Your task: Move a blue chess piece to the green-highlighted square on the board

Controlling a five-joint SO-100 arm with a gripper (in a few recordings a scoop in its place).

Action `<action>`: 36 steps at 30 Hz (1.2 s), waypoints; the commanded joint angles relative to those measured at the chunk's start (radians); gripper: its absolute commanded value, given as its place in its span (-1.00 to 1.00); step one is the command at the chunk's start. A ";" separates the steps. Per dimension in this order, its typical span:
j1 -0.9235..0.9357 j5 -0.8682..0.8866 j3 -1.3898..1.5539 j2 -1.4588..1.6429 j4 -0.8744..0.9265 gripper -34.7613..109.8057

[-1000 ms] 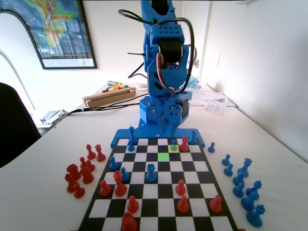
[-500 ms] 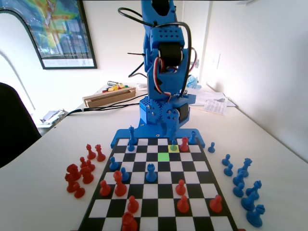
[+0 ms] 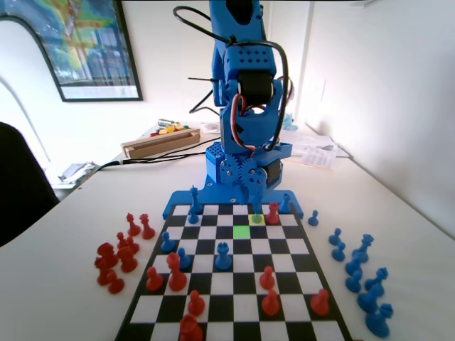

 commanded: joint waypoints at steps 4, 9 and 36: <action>-0.043 0.012 -0.052 -0.017 -0.006 -0.36; -0.054 0.018 -0.067 -0.037 -0.011 -0.36; -0.089 0.011 -0.009 -0.069 -0.063 -0.36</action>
